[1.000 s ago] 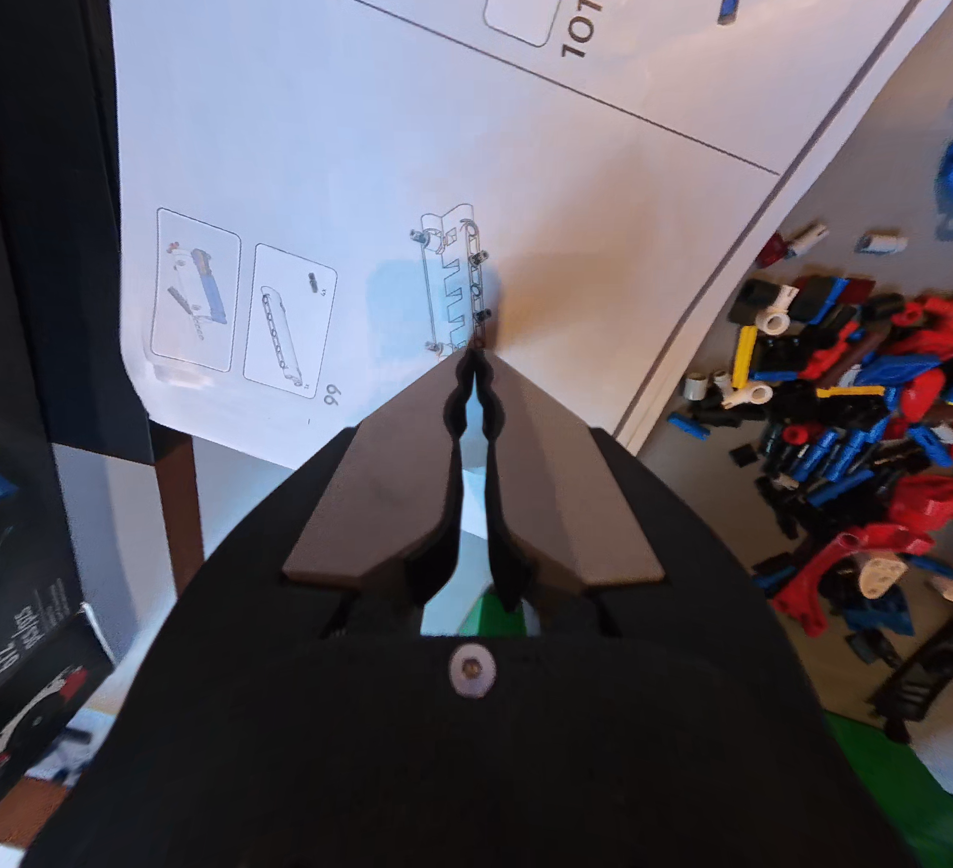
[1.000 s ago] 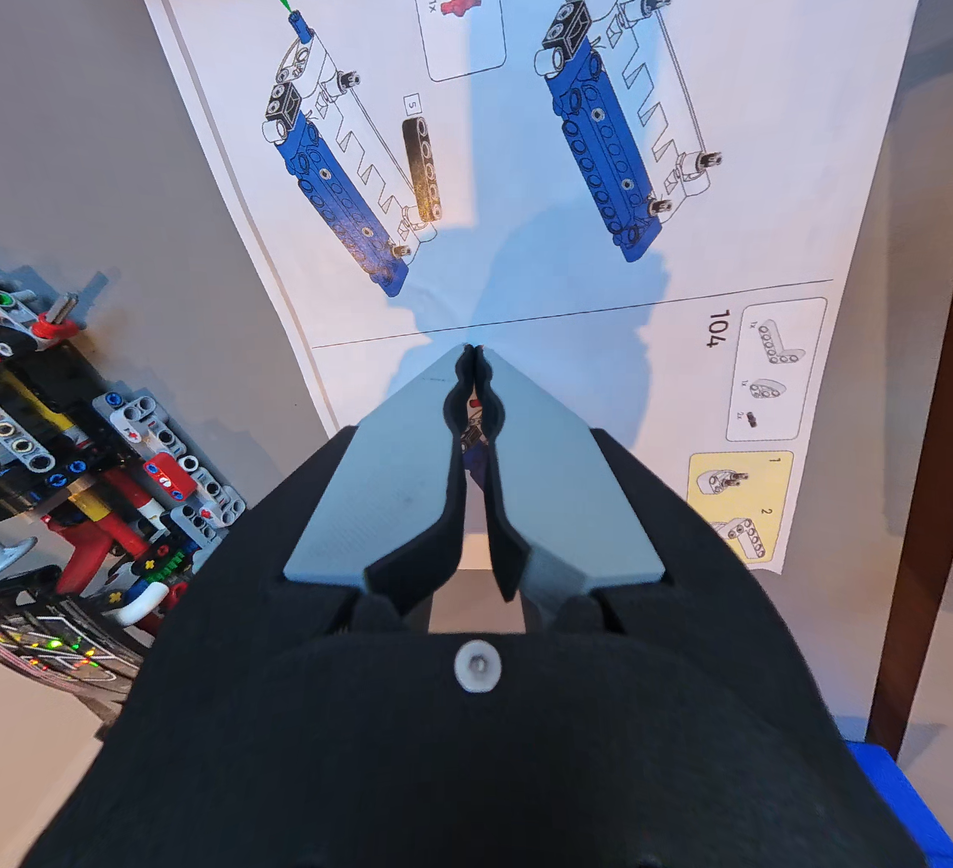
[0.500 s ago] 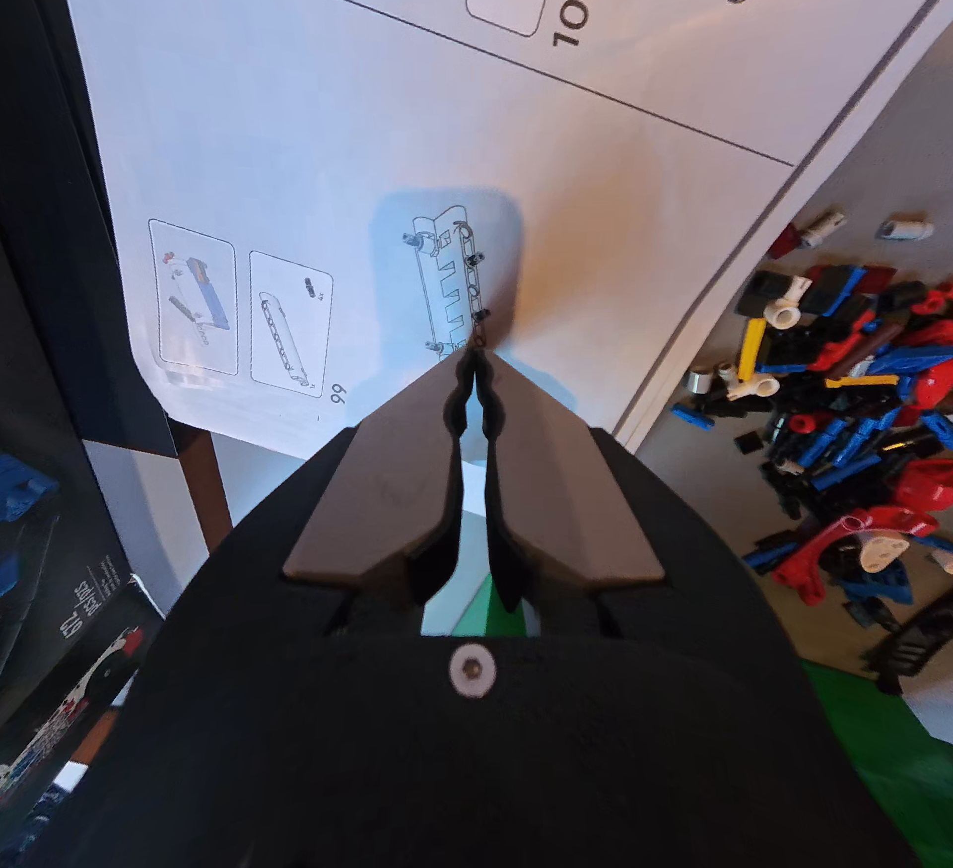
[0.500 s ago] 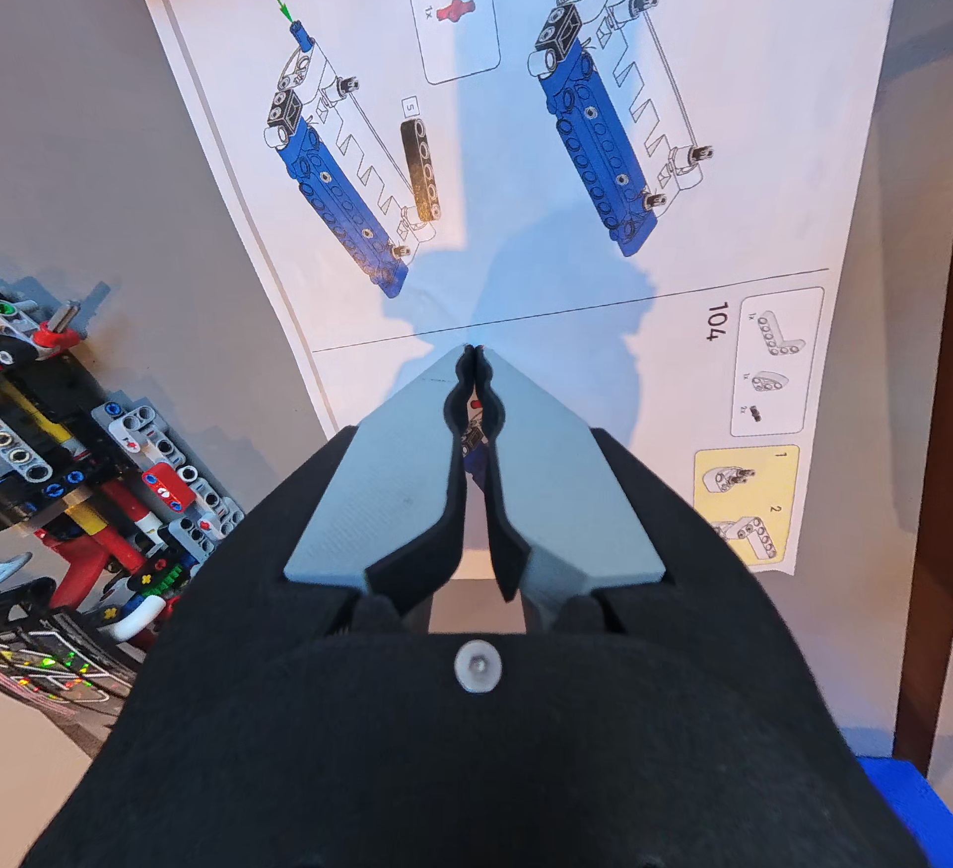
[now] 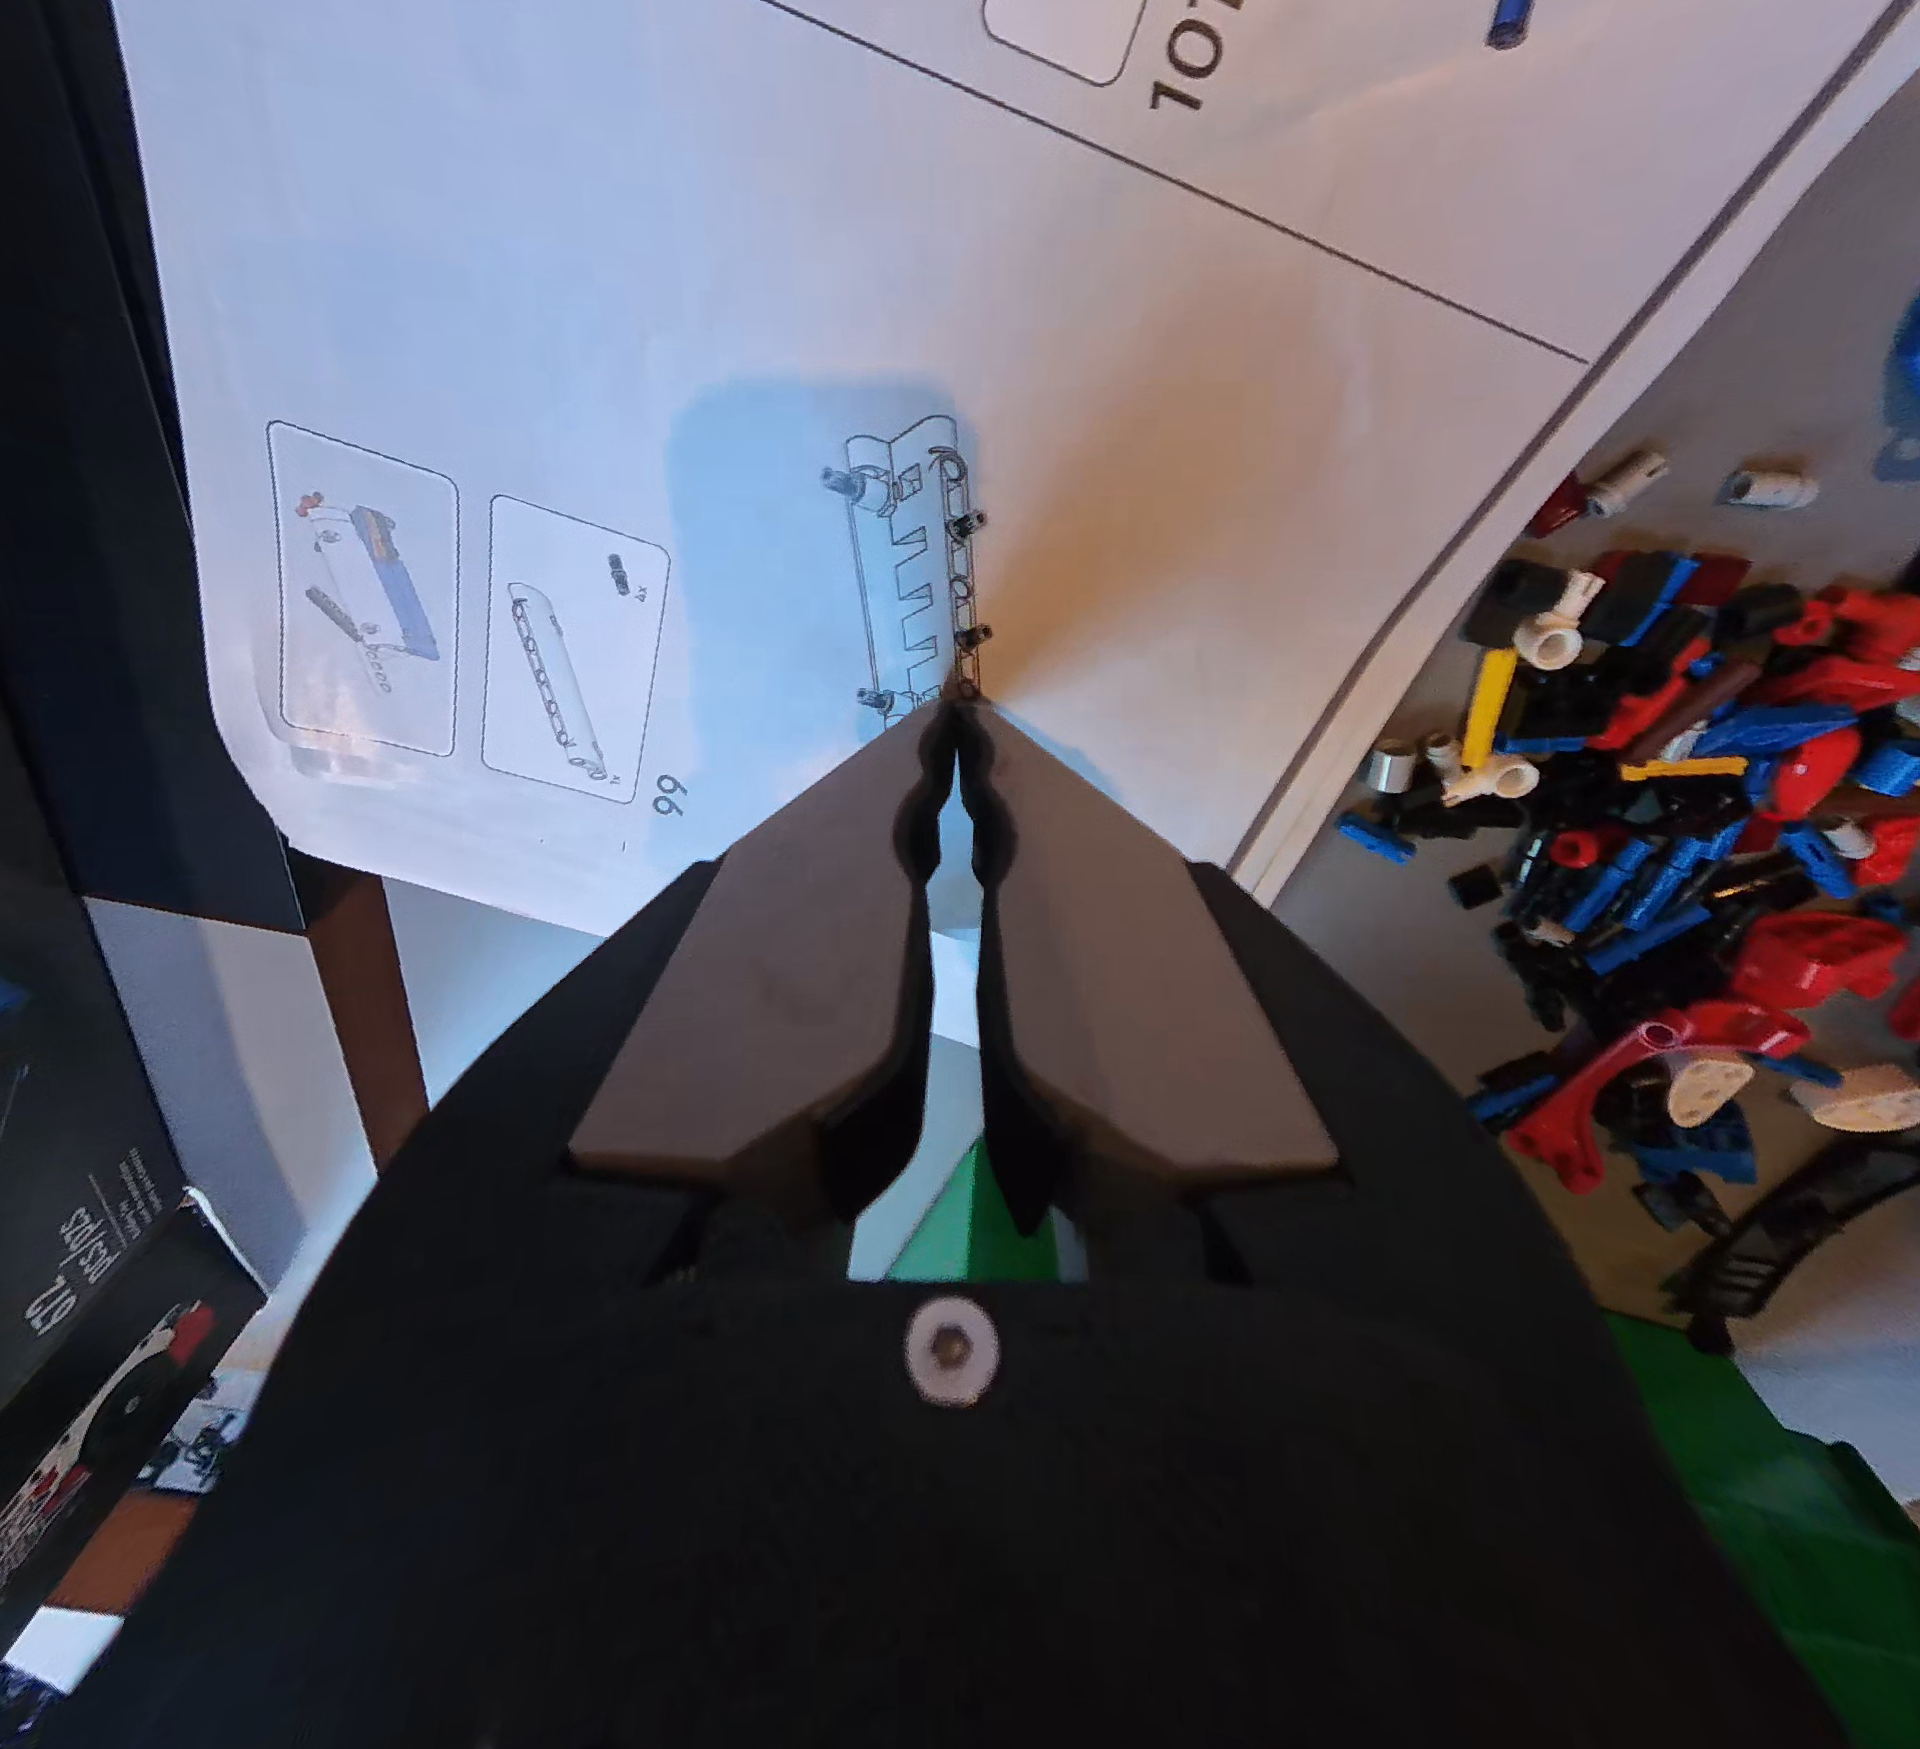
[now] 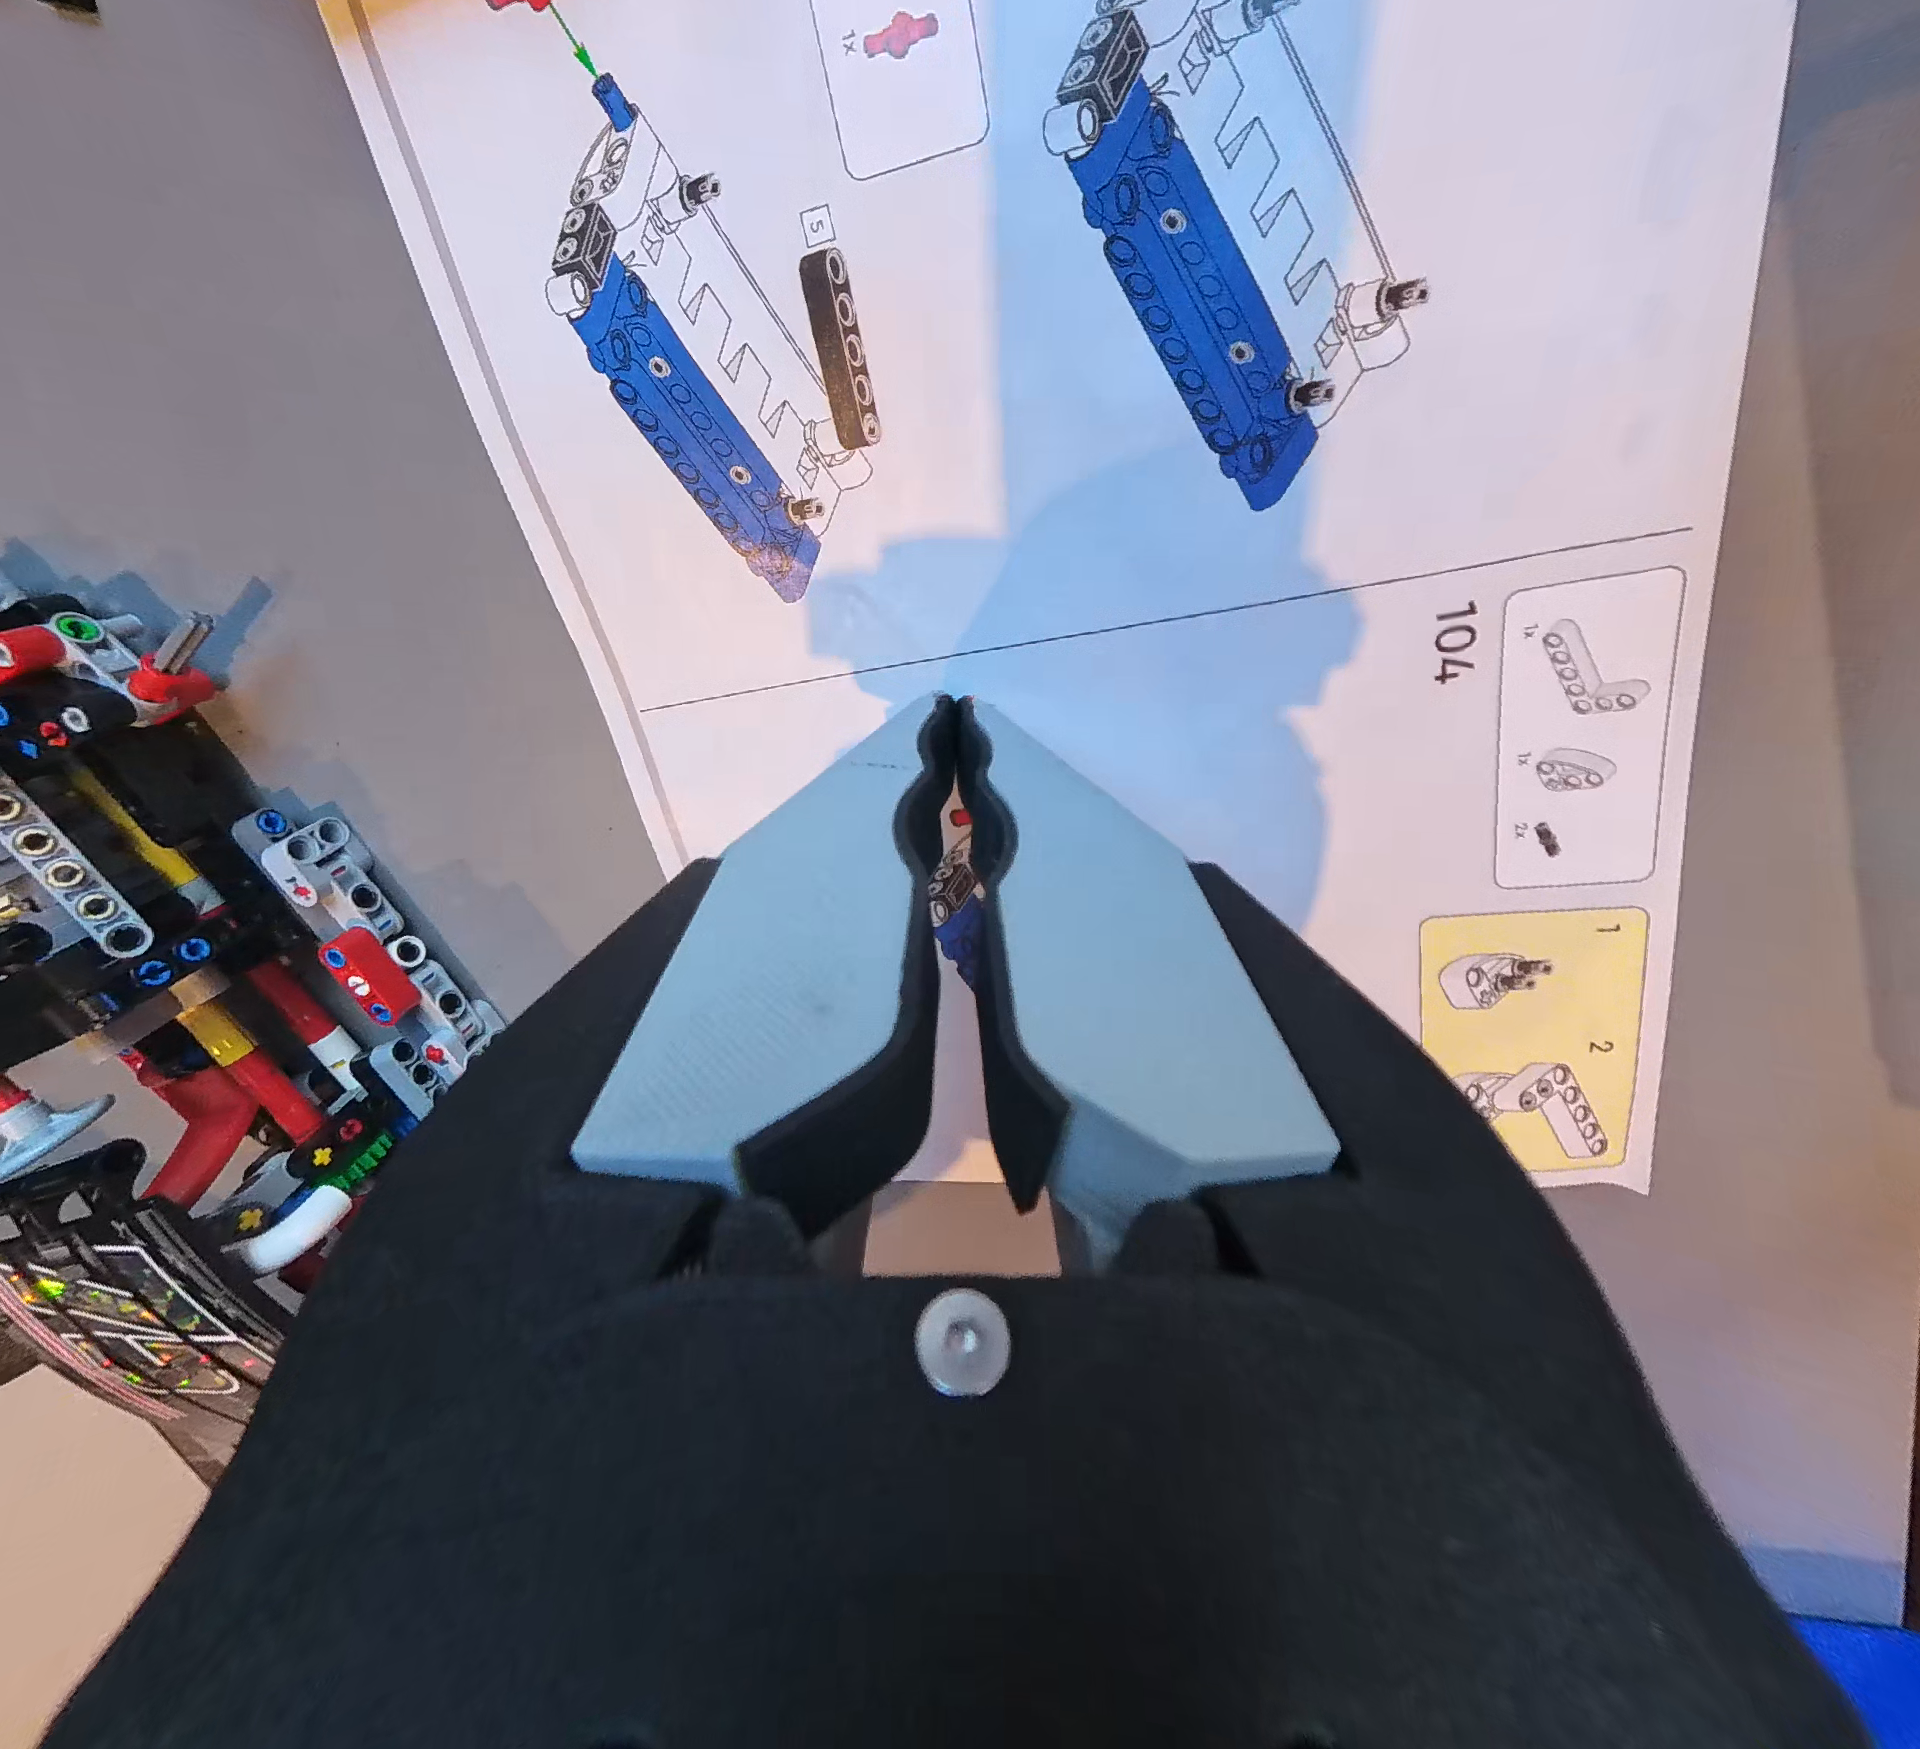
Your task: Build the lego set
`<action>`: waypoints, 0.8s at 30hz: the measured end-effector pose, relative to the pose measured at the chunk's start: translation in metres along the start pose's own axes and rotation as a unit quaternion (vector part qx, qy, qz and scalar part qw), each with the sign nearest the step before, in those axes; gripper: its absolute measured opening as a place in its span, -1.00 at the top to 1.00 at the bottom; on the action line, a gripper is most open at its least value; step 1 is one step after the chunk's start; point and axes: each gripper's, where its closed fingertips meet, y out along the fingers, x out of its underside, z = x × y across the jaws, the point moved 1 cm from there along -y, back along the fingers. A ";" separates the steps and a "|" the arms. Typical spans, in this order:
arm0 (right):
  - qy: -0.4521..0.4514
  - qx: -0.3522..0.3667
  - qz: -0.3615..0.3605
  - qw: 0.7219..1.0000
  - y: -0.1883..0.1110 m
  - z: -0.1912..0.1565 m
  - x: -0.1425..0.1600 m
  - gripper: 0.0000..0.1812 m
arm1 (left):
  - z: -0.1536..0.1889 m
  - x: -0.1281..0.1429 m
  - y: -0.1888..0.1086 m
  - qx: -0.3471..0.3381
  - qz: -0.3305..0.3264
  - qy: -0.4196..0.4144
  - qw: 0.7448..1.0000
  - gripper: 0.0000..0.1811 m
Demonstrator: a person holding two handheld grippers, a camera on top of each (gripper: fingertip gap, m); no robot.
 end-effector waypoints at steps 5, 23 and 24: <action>-0.001 0.004 -0.004 1.000 0.000 0.000 0.000 1.00 | 0.000 0.000 0.000 -0.007 -0.011 0.007 1.000 1.00; 0.005 0.004 -0.007 1.000 0.000 0.000 0.000 1.00 | -0.001 0.000 0.000 -0.007 -0.025 0.006 1.000 1.00; 0.005 0.005 -0.007 1.000 0.000 0.000 0.000 1.00 | -0.001 0.000 0.000 -0.008 -0.025 0.006 1.000 1.00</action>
